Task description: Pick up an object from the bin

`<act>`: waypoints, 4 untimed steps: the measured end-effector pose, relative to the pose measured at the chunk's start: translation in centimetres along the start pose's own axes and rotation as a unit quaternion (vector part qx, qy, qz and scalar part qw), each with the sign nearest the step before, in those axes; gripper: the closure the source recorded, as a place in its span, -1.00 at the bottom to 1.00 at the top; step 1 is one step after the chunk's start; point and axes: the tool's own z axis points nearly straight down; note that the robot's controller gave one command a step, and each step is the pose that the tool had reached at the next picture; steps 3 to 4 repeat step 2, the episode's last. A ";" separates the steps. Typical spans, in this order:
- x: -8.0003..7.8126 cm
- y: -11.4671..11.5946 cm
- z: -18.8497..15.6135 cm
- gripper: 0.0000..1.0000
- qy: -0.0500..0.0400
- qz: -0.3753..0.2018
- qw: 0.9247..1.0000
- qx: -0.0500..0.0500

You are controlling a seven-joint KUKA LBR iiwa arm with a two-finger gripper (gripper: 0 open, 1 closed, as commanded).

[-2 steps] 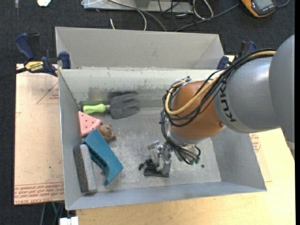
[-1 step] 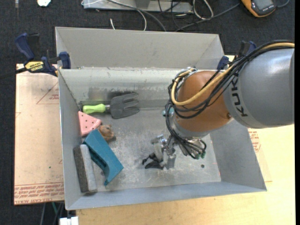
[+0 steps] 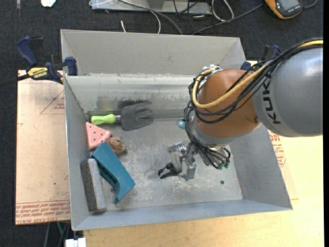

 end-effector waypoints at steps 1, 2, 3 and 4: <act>0.1 0.1 -3.4 1.00 0.003 0.000 1.000 -0.001; -0.1 0.1 -6.2 1.00 -0.001 0.001 1.000 0.000; -0.1 0.1 -6.2 1.00 -0.001 0.001 1.000 0.000; -0.1 0.1 -6.2 1.00 -0.001 0.001 1.000 0.000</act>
Offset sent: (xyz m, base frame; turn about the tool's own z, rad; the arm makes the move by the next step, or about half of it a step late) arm -0.0019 0.0001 0.0576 0.0006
